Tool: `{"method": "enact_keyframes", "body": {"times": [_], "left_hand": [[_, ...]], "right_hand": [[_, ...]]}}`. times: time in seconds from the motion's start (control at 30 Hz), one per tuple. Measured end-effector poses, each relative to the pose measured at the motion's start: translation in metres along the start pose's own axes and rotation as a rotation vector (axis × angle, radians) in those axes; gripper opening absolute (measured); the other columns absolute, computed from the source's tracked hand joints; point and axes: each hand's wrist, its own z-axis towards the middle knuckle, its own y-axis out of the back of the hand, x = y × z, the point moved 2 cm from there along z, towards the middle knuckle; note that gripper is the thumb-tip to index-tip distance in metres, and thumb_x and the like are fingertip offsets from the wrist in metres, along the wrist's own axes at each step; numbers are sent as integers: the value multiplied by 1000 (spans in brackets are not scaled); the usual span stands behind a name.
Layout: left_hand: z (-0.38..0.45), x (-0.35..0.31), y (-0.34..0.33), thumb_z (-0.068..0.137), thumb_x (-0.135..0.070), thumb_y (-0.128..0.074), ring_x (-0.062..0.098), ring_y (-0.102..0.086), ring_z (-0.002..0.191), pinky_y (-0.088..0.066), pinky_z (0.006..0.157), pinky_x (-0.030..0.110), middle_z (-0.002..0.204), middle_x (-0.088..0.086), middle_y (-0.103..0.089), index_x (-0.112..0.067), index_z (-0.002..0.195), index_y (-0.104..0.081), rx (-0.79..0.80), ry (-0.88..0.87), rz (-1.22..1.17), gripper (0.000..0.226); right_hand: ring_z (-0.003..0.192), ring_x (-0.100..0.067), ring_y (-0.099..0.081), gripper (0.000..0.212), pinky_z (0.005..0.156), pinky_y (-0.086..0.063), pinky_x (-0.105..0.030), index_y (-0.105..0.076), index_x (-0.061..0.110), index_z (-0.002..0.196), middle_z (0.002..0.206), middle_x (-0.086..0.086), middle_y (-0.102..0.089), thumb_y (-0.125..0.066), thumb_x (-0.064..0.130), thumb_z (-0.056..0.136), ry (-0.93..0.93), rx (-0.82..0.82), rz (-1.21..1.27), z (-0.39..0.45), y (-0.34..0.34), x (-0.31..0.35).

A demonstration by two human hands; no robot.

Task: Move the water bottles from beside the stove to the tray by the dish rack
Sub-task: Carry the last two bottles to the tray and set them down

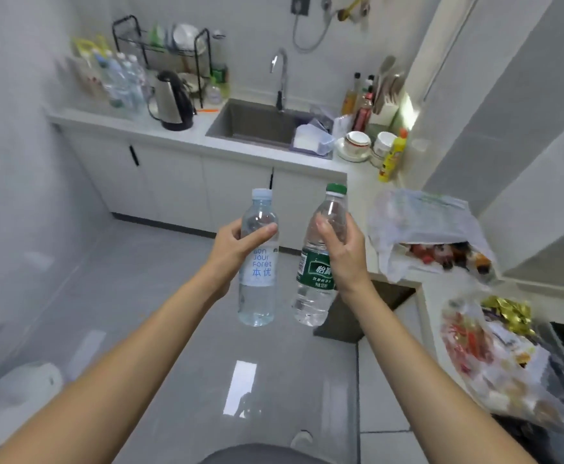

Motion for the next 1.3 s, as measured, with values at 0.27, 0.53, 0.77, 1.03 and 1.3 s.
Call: {"method": "enact_keyframes", "body": {"times": [0.27,0.53,0.77,1.03,1.3], "left_hand": [[75,-14,141,79,-39,-85,16,-72,74,-60,67,27,85,4,-72,-14,97,-71,-353,-21,-54,33],[172,-56,230,76,-40,-80,19,-77,81,-60,70,29,90,2,-80,-18,104,-74,-622,-49,-39,35],[226,-76,320,70,-50,-85,24,-78,93,-62,83,38,100,7,-81,-19,103,-76,-796,-65,-48,46],[322,-89,455,87,-32,-79,14,-79,84,-58,70,25,93,-1,-82,-17,107,-74,-836,-79,-44,25],[433,-142,613,92,-28,-76,5,-77,81,-56,63,16,87,-11,-80,-24,105,-74,-724,-91,31,14]], "right_hand": [[103,-15,-74,49,87,-61,-30,-65,16,132,114,0,-76,-72,45,94,8,367,46,119,-170,-33],[93,-19,-76,30,85,-60,-38,-67,14,116,103,-4,-78,-74,35,96,-8,649,128,260,-312,-32],[86,-14,-75,23,79,-58,-34,-66,12,114,95,2,-77,-74,28,99,-43,821,177,332,-421,-28],[85,-6,-74,19,75,-57,-23,-65,12,115,92,11,-77,-72,22,101,-15,855,127,420,-559,-41],[88,-12,-76,21,73,-58,-23,-64,12,120,99,3,-78,-72,20,101,-14,729,96,516,-697,-32]]}}
